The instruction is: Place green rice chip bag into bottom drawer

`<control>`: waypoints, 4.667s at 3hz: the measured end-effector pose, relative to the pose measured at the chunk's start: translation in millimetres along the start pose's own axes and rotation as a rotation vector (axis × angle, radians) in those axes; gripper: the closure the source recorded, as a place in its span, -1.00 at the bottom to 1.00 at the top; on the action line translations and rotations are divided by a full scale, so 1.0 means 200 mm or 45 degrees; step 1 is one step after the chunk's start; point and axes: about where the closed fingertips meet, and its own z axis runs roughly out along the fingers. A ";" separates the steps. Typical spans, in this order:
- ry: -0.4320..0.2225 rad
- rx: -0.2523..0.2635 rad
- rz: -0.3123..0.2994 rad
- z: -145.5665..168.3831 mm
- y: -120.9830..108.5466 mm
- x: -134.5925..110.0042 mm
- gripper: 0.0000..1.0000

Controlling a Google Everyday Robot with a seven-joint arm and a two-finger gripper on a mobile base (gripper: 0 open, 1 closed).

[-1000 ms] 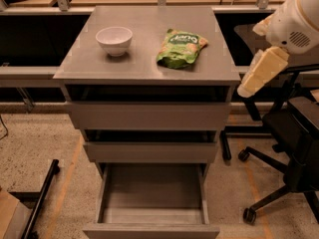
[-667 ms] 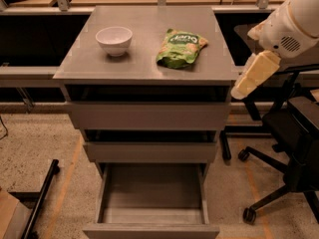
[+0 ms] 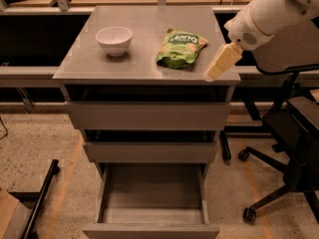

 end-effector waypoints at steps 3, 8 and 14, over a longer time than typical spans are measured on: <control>-0.067 0.033 0.071 0.26 -0.13 -0.07 -1.00; -0.103 0.132 0.187 0.79 -0.50 -0.15 -0.65; -0.210 0.074 -0.152 0.37 -0.11 -0.44 1.00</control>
Offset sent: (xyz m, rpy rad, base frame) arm 0.0368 0.0055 -0.0065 0.0241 -0.0252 -0.0396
